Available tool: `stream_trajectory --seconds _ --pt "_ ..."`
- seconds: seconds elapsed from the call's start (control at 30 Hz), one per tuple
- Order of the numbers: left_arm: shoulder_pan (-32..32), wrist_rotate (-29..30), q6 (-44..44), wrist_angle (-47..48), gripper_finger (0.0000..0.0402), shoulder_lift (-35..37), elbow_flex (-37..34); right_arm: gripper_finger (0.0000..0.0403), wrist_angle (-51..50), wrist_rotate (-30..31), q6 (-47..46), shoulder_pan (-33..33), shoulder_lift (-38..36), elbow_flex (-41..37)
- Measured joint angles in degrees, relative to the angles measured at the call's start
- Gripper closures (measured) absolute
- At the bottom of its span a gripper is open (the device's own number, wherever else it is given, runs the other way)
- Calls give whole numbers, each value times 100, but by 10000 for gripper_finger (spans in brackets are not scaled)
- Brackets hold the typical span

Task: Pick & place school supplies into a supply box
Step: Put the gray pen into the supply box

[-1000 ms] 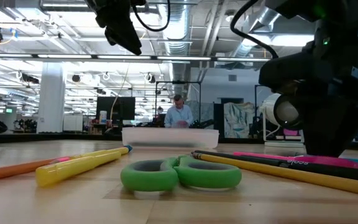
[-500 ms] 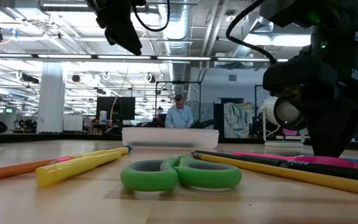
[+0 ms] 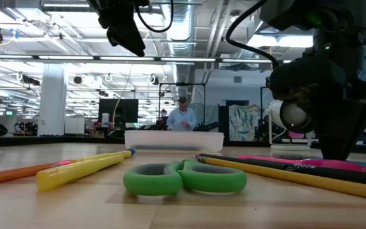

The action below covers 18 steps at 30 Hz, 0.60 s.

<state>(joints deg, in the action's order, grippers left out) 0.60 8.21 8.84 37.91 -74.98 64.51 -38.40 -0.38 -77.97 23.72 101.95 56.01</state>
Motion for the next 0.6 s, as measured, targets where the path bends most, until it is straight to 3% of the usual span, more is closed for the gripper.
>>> stream_trajectory --seconds 0.6 --pt "0 0 2 -10 248 0 0 366 102 19 46 -30 4 -13"
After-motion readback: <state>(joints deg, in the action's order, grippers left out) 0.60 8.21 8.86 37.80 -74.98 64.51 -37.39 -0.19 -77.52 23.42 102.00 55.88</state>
